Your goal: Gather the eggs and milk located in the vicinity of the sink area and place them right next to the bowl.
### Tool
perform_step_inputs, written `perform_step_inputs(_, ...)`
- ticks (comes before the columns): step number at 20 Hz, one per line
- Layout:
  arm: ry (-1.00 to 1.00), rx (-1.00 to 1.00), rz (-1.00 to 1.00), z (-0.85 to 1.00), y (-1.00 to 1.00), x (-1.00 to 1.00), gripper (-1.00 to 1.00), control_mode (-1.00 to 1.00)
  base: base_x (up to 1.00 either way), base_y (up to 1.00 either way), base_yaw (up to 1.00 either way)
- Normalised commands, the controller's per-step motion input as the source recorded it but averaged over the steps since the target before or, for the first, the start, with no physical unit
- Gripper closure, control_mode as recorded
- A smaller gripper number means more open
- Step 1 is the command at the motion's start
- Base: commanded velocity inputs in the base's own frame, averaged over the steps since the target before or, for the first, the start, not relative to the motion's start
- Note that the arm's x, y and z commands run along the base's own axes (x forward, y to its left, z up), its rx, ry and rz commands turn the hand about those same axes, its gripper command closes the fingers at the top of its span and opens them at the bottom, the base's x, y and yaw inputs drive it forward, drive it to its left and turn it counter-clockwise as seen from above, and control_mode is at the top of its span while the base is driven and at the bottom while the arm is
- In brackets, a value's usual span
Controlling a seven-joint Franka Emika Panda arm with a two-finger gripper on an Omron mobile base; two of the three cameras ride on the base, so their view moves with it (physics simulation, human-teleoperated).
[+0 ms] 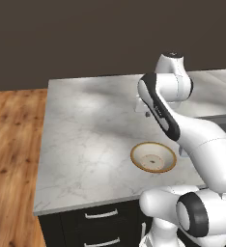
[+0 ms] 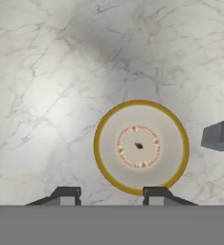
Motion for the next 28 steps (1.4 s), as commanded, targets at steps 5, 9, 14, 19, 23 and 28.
perform_step_inputs(5,0.00,0.00,-0.02,-0.05,-0.22,0.02,-1.00,-1.00,0.00,0.00,0.00)
perform_step_inputs(9,0.01,-0.09,-0.20,-0.33,-0.94,0.32,-1.00,-1.00,0.00,0.00,0.00)
perform_step_inputs(14,0.00,-0.11,-0.32,-0.28,-1.00,0.45,-1.00,-1.00,0.00,0.00,0.00)
perform_step_inputs(19,0.01,-0.10,-0.28,-0.27,-1.00,0.32,-1.00,-1.00,0.00,0.00,0.00)
perform_step_inputs(23,0.11,0.03,-0.19,-0.04,-0.89,0.01,-1.00,-1.00,0.00,0.00,0.00)
perform_step_inputs(28,0.15,0.14,-0.08,-0.14,-0.45,-0.03,-1.00,-1.00,0.00,0.00,0.00)
